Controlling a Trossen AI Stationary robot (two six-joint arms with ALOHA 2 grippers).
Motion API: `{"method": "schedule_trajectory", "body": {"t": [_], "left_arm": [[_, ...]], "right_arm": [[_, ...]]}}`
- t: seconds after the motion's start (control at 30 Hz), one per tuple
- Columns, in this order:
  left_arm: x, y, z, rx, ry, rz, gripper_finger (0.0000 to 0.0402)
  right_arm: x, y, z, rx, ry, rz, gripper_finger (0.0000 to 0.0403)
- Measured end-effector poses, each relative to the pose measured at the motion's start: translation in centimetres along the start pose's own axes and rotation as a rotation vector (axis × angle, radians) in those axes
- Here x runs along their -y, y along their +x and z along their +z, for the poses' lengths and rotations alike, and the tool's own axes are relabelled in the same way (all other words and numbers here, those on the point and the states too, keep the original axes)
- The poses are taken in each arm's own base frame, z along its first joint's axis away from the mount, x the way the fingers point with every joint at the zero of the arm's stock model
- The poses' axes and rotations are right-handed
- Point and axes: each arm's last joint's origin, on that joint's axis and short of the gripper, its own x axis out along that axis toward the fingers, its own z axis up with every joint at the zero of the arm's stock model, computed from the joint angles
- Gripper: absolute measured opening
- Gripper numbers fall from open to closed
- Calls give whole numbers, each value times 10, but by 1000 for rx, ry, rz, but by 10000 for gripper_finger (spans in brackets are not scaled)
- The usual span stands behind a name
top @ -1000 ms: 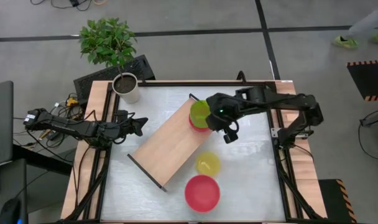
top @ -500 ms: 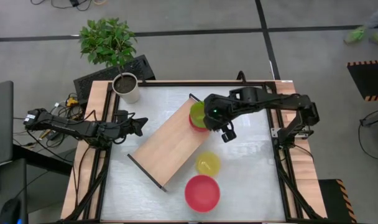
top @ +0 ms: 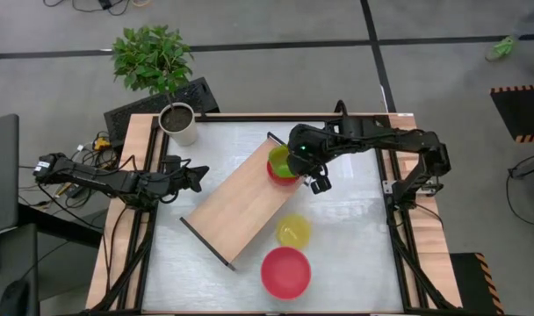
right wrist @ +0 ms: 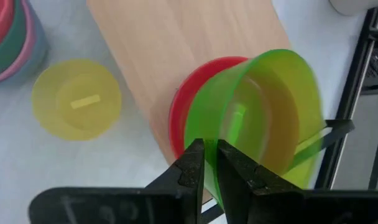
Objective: Place and stack bowls onto a shelf
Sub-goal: Stack the green bowl on top of the red bowl into the shelf
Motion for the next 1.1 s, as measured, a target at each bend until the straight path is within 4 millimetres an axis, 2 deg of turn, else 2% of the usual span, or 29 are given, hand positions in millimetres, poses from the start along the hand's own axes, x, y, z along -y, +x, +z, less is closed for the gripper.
{"method": "schedule_trajectory", "body": {"t": [0.37, 0.53, 0.6, 0.67, 0.8, 0.83, 0.93, 1.1], "left_arm": [[-1, 0, 0, 21, 5, 19, 43], [-1, 0, 0, 21, 5, 19, 43], [-1, 0, 0, 19, 5, 18, 43], [-1, 0, 0, 18, 7, 20, 43], [-2, 0, 0, 15, 11, 23, 43], [-2, 0, 0, 15, 11, 23, 43], [-2, 0, 0, 15, 10, 23, 43], [-2, 0, 0, 14, 9, 24, 43]], "right_arm": [[1, 0, 1, 11, 3, -10, 140], [-2, -19, 7, 132, 39, -58, 163], [-5, -28, 6, 158, 76, -73, 155], [-5, -35, 7, 186, 155, -137, 129], [-13, -29, 6, 141, 237, -229, 31], [-17, -26, 6, 136, 240, -247, 20], [-30, -12, 7, 144, 257, -285, 20], [-51, -2, 1, 173, 297, -362, 18]]}}
